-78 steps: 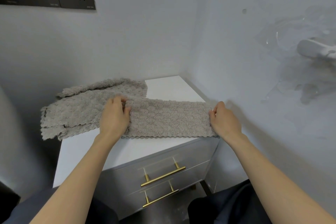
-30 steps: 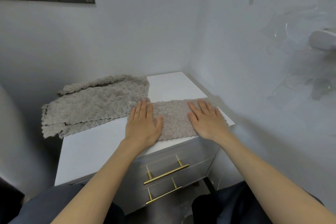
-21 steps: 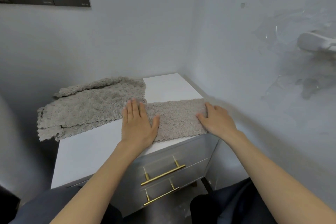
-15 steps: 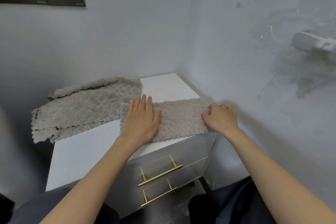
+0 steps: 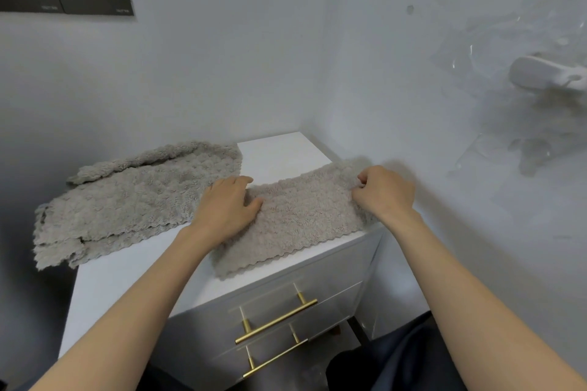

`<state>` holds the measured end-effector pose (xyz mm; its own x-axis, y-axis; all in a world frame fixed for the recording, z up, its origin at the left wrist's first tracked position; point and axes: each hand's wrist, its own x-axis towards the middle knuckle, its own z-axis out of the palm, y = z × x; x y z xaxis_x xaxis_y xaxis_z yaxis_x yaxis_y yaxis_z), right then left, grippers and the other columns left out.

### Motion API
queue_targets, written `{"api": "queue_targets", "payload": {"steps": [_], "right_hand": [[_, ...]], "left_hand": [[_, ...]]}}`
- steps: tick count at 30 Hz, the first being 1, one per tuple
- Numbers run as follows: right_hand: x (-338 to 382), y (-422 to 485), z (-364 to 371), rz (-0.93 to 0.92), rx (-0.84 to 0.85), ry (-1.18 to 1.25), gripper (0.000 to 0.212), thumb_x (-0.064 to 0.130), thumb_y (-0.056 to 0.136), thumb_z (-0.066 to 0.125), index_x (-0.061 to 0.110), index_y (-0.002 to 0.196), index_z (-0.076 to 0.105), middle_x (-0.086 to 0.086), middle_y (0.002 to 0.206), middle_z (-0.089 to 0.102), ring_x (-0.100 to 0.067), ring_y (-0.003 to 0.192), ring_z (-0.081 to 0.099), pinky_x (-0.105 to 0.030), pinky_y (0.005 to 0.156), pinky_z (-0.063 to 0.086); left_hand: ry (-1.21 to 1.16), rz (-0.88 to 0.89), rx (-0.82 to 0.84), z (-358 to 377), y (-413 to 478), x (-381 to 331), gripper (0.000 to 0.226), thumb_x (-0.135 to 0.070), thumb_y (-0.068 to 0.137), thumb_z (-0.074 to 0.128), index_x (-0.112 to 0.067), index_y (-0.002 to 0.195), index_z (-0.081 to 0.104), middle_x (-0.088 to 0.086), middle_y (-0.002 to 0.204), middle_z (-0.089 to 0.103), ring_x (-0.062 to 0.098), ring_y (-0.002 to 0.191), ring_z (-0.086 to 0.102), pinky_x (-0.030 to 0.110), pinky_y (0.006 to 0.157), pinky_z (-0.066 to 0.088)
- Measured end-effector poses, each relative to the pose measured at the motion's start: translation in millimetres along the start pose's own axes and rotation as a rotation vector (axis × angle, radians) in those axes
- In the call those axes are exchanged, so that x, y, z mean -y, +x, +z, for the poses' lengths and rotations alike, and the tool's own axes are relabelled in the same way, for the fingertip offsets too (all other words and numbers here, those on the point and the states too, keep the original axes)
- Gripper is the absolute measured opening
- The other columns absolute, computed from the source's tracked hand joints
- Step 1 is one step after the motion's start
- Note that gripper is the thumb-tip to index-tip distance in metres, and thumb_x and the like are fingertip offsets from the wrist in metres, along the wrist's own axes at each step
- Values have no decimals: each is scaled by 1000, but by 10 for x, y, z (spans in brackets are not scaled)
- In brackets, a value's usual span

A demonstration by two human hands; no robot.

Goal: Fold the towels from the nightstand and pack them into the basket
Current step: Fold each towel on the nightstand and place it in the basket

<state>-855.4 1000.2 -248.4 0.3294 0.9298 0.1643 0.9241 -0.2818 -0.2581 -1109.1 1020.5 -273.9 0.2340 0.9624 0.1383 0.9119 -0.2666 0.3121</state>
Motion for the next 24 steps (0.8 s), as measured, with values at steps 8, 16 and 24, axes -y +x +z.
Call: {"api": "queue_targets", "payload": {"steps": [8, 16, 24], "right_hand": [[326, 264, 133, -161, -253, 267, 32, 8, 91, 48, 19, 115, 67, -4, 112, 69, -26, 105, 62, -31, 79, 46], [988, 495, 297, -315, -5, 810, 39, -1, 96, 40, 9, 131, 56, -4, 134, 56, -15, 124, 51, -17, 98, 36], [1017, 499, 394, -368, 254, 910, 66, -16, 88, 30, 18, 143, 41, 6, 155, 29, -13, 141, 32, -20, 101, 33]], "left_hand": [[-289, -102, 182, -88, -117, -53, 39, -39, 88, 61, -14, 69, 38, 6, 67, 36, 18, 60, 32, 30, 59, 22], [-633, -240, 120, -37, -176, -82, 26, -31, 84, 68, -19, 100, 52, -6, 83, 55, 12, 76, 57, 27, 65, 48], [-356, -93, 97, -25, -185, -52, 63, -42, 84, 66, -34, 141, 39, 0, 135, 44, 14, 116, 50, 23, 88, 39]]}}
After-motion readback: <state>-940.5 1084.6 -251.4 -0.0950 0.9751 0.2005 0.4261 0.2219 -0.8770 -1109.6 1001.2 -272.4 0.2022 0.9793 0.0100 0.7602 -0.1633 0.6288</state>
